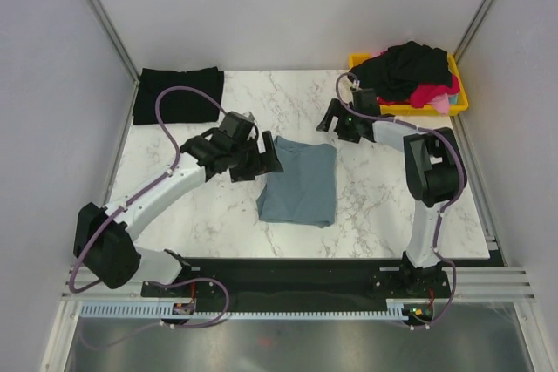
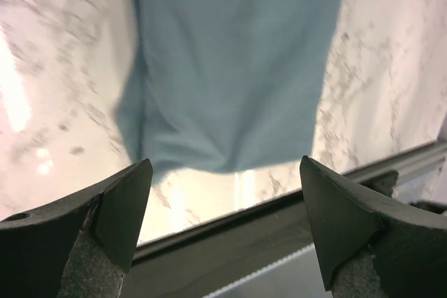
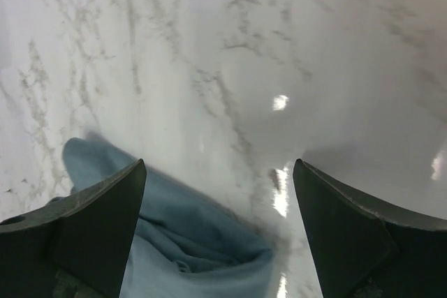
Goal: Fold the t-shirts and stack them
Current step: Neatly place the folded tshirt to the corner
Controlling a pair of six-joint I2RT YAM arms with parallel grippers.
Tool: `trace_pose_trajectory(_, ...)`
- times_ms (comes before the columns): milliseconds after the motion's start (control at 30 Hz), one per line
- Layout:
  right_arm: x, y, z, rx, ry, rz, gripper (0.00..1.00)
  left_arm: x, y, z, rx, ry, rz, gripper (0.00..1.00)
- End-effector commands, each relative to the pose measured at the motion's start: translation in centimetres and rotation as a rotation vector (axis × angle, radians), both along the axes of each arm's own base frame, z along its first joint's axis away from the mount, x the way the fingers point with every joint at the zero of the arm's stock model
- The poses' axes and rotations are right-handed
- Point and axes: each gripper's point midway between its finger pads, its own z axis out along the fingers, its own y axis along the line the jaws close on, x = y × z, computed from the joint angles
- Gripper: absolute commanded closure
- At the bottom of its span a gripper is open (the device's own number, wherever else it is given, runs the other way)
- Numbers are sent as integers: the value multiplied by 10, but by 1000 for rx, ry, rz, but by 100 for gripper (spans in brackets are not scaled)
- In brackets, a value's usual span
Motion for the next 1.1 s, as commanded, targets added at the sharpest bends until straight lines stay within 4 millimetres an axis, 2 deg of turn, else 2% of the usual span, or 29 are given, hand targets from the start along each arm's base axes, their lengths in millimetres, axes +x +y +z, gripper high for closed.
trace_pose_trajectory(0,-21,-69,-2,-139,84,-120,4,43,32,-17,80,-80,-20,6)
trace_pose_trajectory(33,-24,-75,3,-138,79,-133,4,51,34,-26,88,-77,-22,6)
trace_pose_trajectory(67,-27,-80,20,-130,47,-144,4,58,35,-30,85,-82,-28,7)
trace_pose_trajectory(100,-39,-81,15,-134,66,-141,4,76,37,-28,75,-135,-31,7)
trace_pose_trajectory(167,-49,-78,28,-103,44,-134,4,91,32,-41,68,-136,-63,8)
trace_pose_trajectory(200,-61,-78,20,-96,62,-129,4,107,30,-41,57,-188,-72,8)
trace_pose_trajectory(233,-66,-74,20,-75,64,-113,4,115,27,-42,45,-209,-79,8)
trace_pose_trajectory(267,-71,-74,23,-67,60,-111,4,121,25,-57,49,-194,-84,7)
trace_pose_trajectory(300,-80,-74,16,-70,82,-103,4,130,25,-58,50,-207,-80,7)
trace_pose_trajectory(333,-84,-74,16,-72,81,-95,4,135,26,-65,49,-194,-77,7)
trace_pose_trajectory(367,-89,-75,17,-74,82,-92,4,137,26,-84,51,-145,-81,7)
trace_pose_trajectory(433,-96,-76,18,-89,85,-79,4,145,25,-95,23,-142,-83,7)
trace_pose_trajectory(467,-97,-76,25,-88,70,-74,4,144,22,-100,6,-139,-97,6)
trace_pose_trajectory(500,-101,-77,25,-88,77,-72,4,142,19,-114,1,-117,-112,6)
trace_pose_trajectory(700,-108,-74,42,-73,52,-49,4,140,7,-135,-59,-73,-126,13)
trace_pose_trajectory(867,-110,-73,46,-70,44,-44,4,116,-15,-144,-67,-44,-185,18)
trace_pose_trajectory(900,-110,-72,46,-65,46,-41,4,104,-21,-149,-67,-26,-201,18)
trace_pose_trajectory(967,-111,-72,44,-64,52,-41,4,91,-26,-156,-73,-6,-209,21)
trace_pose_trajectory(1067,-111,-72,44,-63,51,-37,4,81,-29,-158,-85,6,-203,29)
